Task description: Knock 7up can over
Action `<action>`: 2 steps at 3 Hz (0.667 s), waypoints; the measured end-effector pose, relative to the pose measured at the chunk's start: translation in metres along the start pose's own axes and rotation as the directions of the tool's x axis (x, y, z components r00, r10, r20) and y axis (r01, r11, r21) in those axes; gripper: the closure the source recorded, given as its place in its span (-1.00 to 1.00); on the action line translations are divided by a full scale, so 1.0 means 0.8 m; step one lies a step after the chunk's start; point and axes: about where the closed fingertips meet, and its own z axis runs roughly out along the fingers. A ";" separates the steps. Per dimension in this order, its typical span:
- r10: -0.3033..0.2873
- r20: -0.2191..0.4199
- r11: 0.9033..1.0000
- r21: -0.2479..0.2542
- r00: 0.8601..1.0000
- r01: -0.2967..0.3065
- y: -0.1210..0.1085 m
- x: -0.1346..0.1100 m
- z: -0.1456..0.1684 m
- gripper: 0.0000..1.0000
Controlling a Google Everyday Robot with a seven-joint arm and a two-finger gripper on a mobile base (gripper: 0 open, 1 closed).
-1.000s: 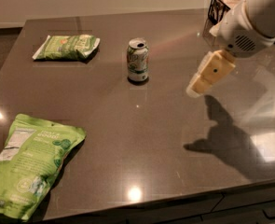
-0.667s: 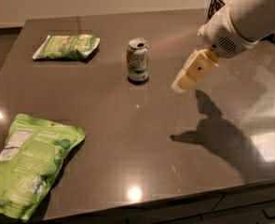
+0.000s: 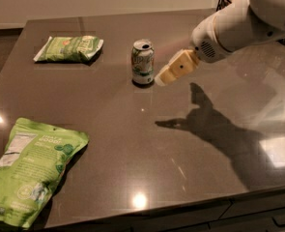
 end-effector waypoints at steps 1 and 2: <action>0.041 0.044 0.998 0.037 0.998 -0.043 -0.008 -0.016 0.033 -1.00; 0.058 0.055 0.997 0.049 0.997 -0.060 -0.018 -0.028 0.068 -1.00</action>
Offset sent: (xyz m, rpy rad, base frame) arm 0.0806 0.0483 -0.0354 0.0770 -0.0397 -0.0883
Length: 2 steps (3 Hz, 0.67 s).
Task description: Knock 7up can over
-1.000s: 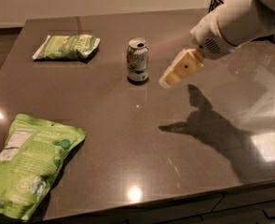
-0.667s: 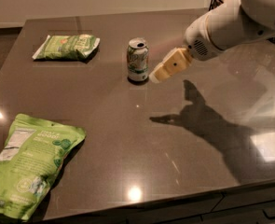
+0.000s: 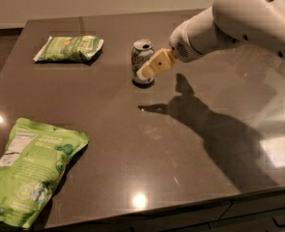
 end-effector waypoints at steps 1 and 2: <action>0.012 0.004 1.000 -0.011 1.000 -0.012 -0.003 -0.011 0.031 -1.00; 0.035 0.022 0.998 -0.051 0.999 -0.033 0.004 -0.022 0.055 -0.99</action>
Offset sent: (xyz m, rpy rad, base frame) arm 0.0381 0.0449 -0.0209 0.0896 0.0491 0.0272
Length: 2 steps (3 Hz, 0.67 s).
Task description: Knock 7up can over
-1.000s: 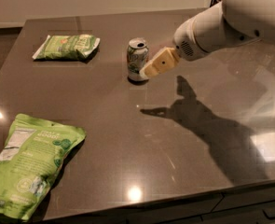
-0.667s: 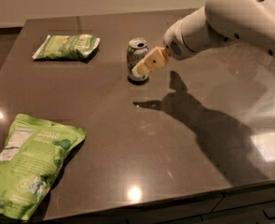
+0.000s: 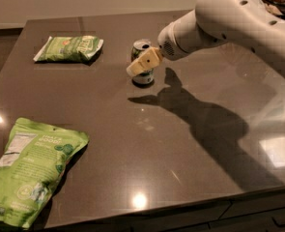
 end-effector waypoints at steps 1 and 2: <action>0.008 0.006 0.999 -0.037 1.000 -0.008 0.007 -0.005 0.016 -0.94; 0.010 0.015 0.998 -0.058 1.000 -0.009 0.010 -0.011 0.022 -0.62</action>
Offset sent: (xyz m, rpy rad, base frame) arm 0.0104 0.0243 -0.0035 0.0561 0.0349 0.0563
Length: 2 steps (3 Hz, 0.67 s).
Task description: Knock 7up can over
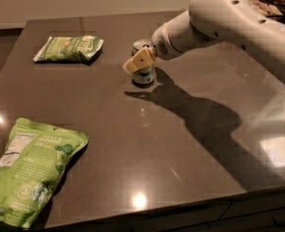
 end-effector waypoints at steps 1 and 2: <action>0.001 0.009 1.000 -0.019 1.000 -0.001 -0.001 -0.004 0.000 -0.15; 0.004 0.021 0.999 -0.046 1.000 -0.003 -0.002 -0.005 -0.004 0.31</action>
Offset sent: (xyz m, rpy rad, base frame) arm -0.0008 -0.0091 0.0121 0.0668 0.0255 0.0600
